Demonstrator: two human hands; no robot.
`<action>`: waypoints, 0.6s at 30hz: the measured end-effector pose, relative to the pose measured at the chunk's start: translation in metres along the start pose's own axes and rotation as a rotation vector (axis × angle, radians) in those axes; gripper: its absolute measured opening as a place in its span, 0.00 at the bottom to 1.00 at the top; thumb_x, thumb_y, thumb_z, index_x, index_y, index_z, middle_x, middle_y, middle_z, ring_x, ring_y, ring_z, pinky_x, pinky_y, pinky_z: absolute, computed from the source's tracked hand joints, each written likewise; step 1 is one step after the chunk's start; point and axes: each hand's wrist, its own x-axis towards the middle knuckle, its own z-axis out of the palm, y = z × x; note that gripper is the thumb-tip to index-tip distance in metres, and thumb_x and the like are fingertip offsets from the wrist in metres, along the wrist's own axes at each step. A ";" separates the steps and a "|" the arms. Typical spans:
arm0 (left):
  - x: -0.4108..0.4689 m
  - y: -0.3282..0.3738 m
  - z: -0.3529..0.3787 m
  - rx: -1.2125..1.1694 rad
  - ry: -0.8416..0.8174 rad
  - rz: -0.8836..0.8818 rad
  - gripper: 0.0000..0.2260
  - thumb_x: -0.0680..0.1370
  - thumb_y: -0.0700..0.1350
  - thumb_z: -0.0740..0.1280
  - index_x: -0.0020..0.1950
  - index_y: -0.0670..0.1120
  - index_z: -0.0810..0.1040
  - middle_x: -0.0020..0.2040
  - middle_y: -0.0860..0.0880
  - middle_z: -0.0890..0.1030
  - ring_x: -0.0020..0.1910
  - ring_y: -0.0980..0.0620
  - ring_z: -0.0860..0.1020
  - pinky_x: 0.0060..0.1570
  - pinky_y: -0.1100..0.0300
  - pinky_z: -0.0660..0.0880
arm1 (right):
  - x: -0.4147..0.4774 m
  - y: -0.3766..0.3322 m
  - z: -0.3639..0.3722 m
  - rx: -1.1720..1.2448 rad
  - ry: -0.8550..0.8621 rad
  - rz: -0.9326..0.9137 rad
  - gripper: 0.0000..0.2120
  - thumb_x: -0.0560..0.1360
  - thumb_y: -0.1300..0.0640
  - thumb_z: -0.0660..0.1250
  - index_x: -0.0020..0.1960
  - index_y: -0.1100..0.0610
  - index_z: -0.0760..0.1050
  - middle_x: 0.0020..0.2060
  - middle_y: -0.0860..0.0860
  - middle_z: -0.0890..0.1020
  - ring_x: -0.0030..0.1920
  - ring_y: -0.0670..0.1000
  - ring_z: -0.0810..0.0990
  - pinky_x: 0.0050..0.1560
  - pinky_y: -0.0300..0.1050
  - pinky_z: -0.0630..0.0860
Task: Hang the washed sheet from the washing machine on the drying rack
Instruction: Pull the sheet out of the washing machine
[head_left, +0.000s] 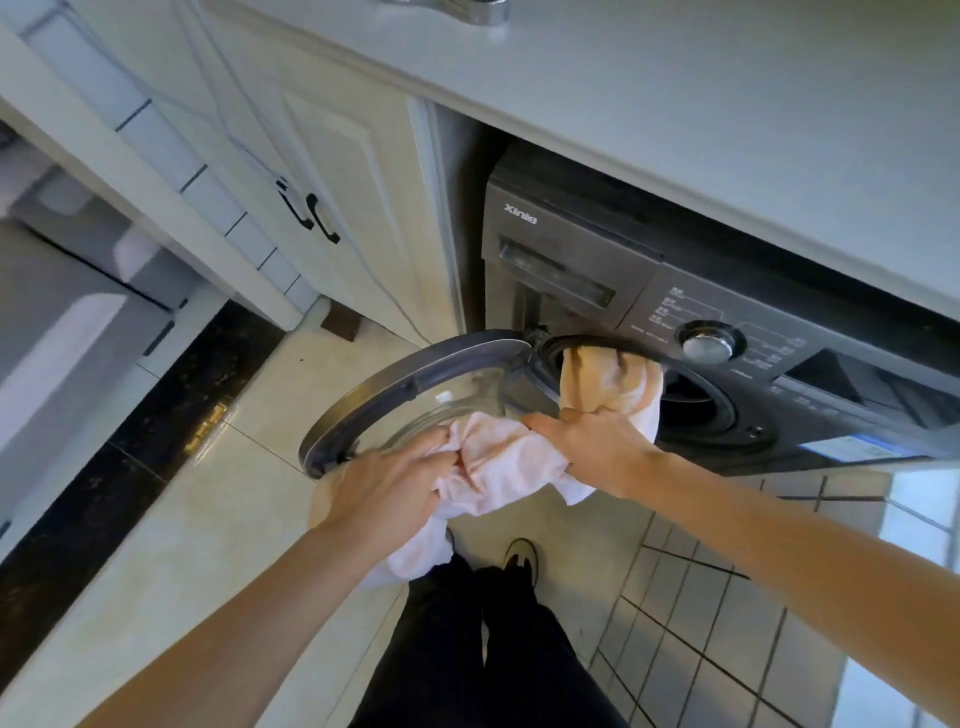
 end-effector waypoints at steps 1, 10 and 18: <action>0.003 0.007 0.001 -0.007 -0.040 -0.077 0.13 0.73 0.45 0.68 0.55 0.57 0.76 0.69 0.62 0.68 0.27 0.50 0.69 0.27 0.59 0.68 | 0.000 -0.005 0.001 -0.003 0.017 0.009 0.29 0.70 0.53 0.68 0.67 0.49 0.60 0.47 0.52 0.78 0.44 0.58 0.81 0.42 0.49 0.75; 0.004 0.044 0.011 -0.330 0.006 -0.251 0.48 0.66 0.66 0.71 0.76 0.59 0.43 0.77 0.47 0.49 0.46 0.47 0.79 0.31 0.60 0.75 | 0.001 -0.052 -0.002 0.205 0.117 0.011 0.28 0.71 0.63 0.66 0.66 0.56 0.55 0.48 0.54 0.79 0.46 0.59 0.81 0.48 0.50 0.73; 0.003 0.050 0.014 -0.195 0.063 -0.231 0.42 0.67 0.68 0.67 0.72 0.58 0.48 0.71 0.52 0.63 0.41 0.48 0.79 0.29 0.60 0.69 | -0.009 -0.062 -0.007 0.619 0.206 -0.175 0.28 0.68 0.66 0.66 0.56 0.52 0.50 0.54 0.51 0.69 0.49 0.55 0.75 0.47 0.39 0.71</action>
